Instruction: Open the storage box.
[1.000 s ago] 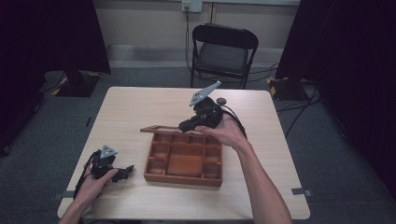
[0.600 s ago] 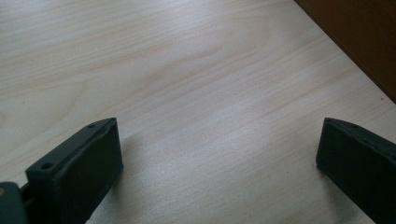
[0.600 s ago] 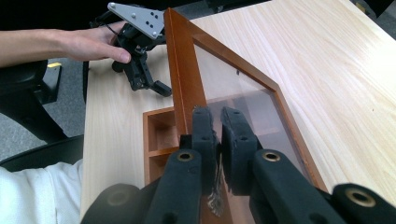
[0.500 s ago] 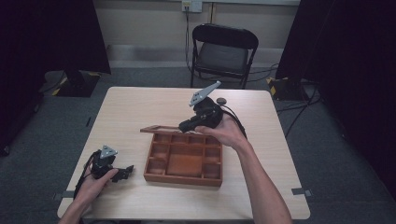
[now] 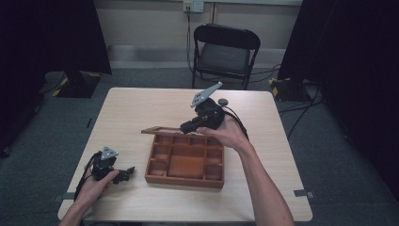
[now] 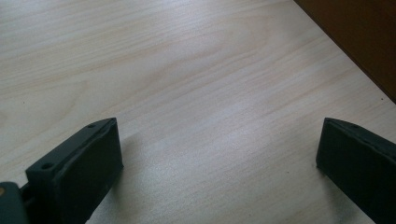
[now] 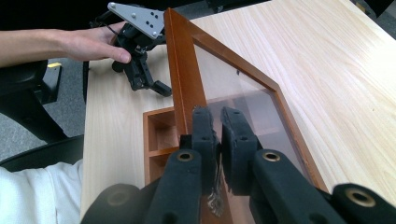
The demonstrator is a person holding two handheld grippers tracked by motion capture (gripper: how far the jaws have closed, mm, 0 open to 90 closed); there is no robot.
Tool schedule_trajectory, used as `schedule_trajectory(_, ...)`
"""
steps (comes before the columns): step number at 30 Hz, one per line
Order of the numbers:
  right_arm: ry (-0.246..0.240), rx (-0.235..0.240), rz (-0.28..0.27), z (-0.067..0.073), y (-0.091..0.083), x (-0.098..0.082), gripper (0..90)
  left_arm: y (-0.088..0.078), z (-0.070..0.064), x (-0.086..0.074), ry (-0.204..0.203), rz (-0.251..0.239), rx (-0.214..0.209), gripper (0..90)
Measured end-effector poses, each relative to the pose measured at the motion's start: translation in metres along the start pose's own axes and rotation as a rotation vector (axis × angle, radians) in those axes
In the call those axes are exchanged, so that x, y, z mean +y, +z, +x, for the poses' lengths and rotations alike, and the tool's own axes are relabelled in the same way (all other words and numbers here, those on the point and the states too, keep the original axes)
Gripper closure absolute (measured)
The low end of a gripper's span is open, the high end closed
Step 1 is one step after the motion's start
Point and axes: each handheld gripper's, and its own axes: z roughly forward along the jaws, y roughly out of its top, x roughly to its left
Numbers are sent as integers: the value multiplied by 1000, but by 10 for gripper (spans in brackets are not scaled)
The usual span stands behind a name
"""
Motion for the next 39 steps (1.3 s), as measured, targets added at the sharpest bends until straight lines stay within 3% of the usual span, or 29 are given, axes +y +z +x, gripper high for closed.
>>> schedule_trajectory(39, 0, -1, 2, 1, 0, 0, 846, 0, 0, 0, 0, 0, 0, 0)
